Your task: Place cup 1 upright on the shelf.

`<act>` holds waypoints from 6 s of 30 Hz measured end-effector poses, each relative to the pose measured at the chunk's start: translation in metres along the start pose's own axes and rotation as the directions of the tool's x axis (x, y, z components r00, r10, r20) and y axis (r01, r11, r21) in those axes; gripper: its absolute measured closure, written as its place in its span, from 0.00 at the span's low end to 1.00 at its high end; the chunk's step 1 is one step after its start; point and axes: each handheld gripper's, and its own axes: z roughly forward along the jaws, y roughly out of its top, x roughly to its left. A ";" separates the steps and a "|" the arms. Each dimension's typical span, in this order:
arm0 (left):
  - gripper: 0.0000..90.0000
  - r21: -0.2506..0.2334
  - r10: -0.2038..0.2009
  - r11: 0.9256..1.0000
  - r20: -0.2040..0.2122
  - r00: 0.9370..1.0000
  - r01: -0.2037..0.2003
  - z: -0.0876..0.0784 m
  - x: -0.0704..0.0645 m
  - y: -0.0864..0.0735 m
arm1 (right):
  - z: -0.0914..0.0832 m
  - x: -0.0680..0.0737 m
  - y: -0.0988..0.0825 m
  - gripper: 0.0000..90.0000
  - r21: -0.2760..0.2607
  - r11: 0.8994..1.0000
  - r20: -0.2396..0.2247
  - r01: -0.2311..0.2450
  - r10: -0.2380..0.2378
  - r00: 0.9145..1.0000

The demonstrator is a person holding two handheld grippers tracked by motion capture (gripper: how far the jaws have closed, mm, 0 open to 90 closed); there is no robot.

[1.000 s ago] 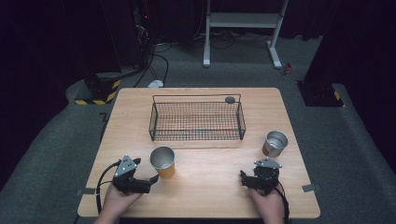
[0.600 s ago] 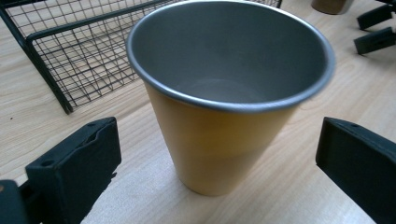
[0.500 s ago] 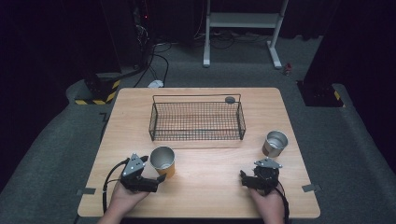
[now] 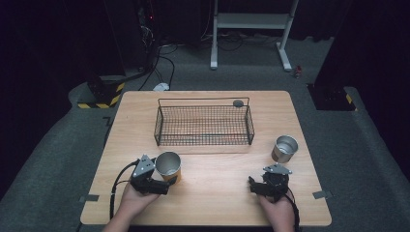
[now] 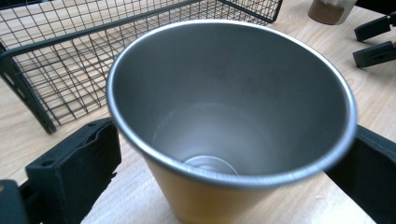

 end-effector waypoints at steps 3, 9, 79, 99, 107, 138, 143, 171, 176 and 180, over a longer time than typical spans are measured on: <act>0.01 -0.020 -0.023 1.000 0.011 1.000 0.023 0.003 0.003 0.000 | 0.000 0.000 0.000 0.11 0.000 1.000 0.000 0.000 0.000 1.000; 0.01 -0.073 -0.023 0.997 0.017 1.000 0.024 0.009 0.000 -0.001 | 0.000 0.000 0.000 0.11 0.000 1.000 0.000 0.000 0.000 1.000; 0.15 -0.244 0.009 0.970 -0.040 0.999 -0.018 -0.018 -0.004 -0.001 | -0.001 0.001 0.000 0.12 -0.001 1.000 -0.002 -0.005 0.005 1.000; 0.15 -0.233 -0.028 0.972 -0.039 0.999 0.018 -0.020 -0.002 0.003 | 0.000 0.001 0.000 0.13 -0.002 1.000 -0.005 -0.003 0.003 1.000; 0.15 -0.210 -0.027 0.977 -0.032 0.999 0.020 -0.015 0.001 0.009 | 0.000 0.001 0.000 0.13 -0.005 1.000 -0.006 0.005 -0.005 1.000; 0.15 -0.247 -0.081 0.968 -0.099 0.992 0.055 -0.012 0.008 0.047 | 0.000 0.001 0.000 0.10 0.003 1.000 -0.027 0.024 -0.024 0.999; 0.15 -0.257 -0.084 0.965 -0.105 0.991 0.055 -0.009 0.008 0.052 | 0.000 0.001 0.000 0.10 0.003 1.000 -0.027 0.027 -0.027 0.999; 0.15 -0.275 -0.044 0.961 -0.125 0.991 0.008 0.000 0.008 0.090 | -0.001 0.001 -0.001 0.10 0.002 0.999 -0.037 0.035 -0.035 0.999; 0.15 -0.281 -0.038 0.960 -0.125 0.991 0.002 0.006 0.009 0.098 | -0.001 0.001 -0.001 0.10 0.004 0.999 -0.037 0.033 -0.033 0.999; 0.15 -0.276 -0.042 0.961 -0.131 0.990 0.005 0.012 0.013 0.101 | -0.001 0.001 -0.001 0.10 0.002 0.999 -0.038 0.034 -0.034 0.999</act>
